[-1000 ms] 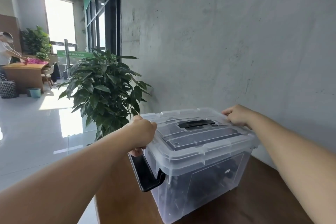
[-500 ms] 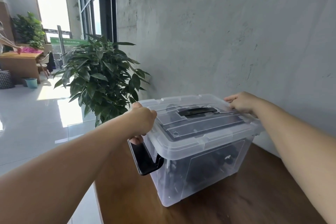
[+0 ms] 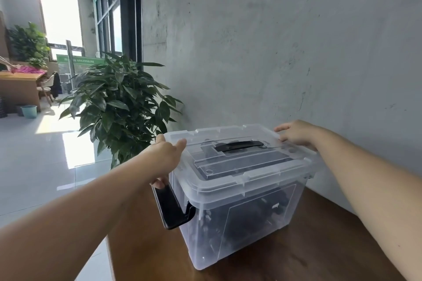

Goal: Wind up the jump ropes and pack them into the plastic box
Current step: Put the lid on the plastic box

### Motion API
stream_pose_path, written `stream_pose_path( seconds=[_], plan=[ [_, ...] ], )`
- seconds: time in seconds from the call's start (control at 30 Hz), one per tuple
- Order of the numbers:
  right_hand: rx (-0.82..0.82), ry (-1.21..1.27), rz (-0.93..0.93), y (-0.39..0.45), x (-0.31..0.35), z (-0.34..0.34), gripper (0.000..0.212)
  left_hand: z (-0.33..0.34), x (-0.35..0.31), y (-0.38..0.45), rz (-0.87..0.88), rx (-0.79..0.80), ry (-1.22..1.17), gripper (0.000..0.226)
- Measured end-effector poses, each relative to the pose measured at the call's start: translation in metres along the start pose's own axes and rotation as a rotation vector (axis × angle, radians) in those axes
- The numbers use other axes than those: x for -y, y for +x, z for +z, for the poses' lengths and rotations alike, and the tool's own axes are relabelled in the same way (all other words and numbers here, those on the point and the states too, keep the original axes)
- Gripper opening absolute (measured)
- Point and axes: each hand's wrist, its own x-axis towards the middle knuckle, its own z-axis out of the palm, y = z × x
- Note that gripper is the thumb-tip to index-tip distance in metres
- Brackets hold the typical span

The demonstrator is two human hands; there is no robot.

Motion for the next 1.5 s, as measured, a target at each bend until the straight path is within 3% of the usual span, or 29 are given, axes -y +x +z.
stream_pose_path(
  seconds=[0.5,0.7,0.93,1.07,1.13,1.23,1.37,1.5],
  plan=[
    [-0.024,0.004,-0.003,0.001,0.001,-0.004,0.04,-0.004,0.012,0.007,-0.076,-0.06,-0.393,0.075],
    [-0.029,-0.02,-0.006,0.004,0.004,0.0,0.04,-0.004,0.011,0.005,-0.034,-0.087,-0.299,0.054],
    [-0.03,-0.035,-0.002,0.005,0.006,0.004,0.04,-0.003,0.012,0.003,-0.015,-0.111,-0.23,0.045],
    [-0.026,-0.025,0.007,0.005,0.007,0.006,0.038,-0.004,0.014,0.006,-0.088,-0.151,-0.325,0.08],
    [-0.024,-0.028,0.02,0.006,0.007,0.004,0.038,-0.003,0.013,0.008,-0.094,-0.169,-0.347,0.082],
    [-0.03,0.056,0.101,0.009,0.003,0.0,0.051,-0.003,0.009,0.006,-0.145,-0.228,-0.4,0.077],
    [0.031,0.214,0.284,0.006,-0.012,-0.006,0.066,0.001,0.017,0.003,-0.226,-0.147,-0.708,0.11],
    [0.211,0.304,0.49,0.001,-0.032,-0.007,0.094,0.003,0.019,-0.001,-0.237,-0.043,-1.023,0.091]
  ],
)
